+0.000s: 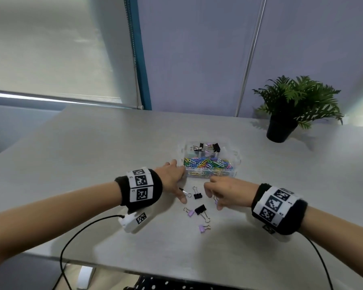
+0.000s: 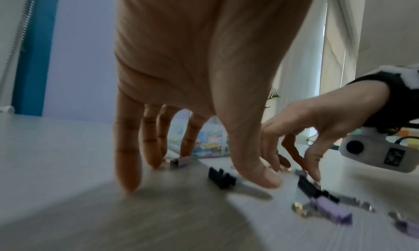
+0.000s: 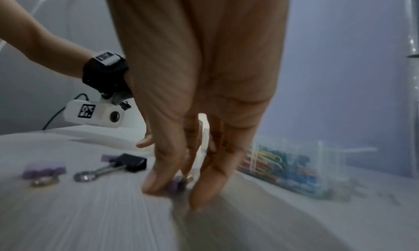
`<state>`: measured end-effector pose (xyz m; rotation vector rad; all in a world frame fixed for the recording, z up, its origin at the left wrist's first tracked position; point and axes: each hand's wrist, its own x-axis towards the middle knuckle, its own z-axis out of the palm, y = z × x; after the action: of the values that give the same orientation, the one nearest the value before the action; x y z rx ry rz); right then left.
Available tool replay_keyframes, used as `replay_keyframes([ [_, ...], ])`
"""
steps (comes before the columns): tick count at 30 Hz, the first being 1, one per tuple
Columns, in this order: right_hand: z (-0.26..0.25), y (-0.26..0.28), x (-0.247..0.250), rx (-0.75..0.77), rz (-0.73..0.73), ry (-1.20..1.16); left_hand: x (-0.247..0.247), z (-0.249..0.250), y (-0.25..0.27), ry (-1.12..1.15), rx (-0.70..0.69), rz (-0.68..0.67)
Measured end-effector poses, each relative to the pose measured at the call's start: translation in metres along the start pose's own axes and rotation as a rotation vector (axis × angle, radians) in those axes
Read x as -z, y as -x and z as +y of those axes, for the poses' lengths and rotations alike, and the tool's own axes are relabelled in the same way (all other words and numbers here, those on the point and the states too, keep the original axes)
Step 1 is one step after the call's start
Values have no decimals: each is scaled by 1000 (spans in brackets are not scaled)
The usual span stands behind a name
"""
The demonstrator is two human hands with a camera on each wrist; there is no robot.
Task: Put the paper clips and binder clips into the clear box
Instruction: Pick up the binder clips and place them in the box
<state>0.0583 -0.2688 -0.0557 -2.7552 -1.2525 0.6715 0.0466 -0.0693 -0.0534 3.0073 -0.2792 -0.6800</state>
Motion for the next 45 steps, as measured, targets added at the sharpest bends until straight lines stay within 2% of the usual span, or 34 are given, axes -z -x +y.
replay_keyframes([
  [3, 2, -5, 1, 5, 32, -52, -6, 3, -4, 68, 4, 75],
  [8, 0, -10, 7, -18, 47, -75, -2, 3, -6, 83, -32, 75],
  [13, -13, -20, 13, -39, 197, -149, 2, 3, -7, 49, -31, 46],
  [18, -26, -36, 1, -140, 134, -111, 8, 4, -7, 19, -54, 2],
  [24, -27, -40, 4, -75, 153, -142, 4, 5, -5, 22, -86, 13],
  [35, -14, -22, -5, -102, 93, -26, 5, -9, -8, 11, -122, -69],
  [41, -12, -17, -7, -53, 113, -35, 17, -19, -2, 187, -133, -79],
  [45, -5, -18, -8, -24, 116, -98, 44, -26, 0, 331, -119, -52],
])
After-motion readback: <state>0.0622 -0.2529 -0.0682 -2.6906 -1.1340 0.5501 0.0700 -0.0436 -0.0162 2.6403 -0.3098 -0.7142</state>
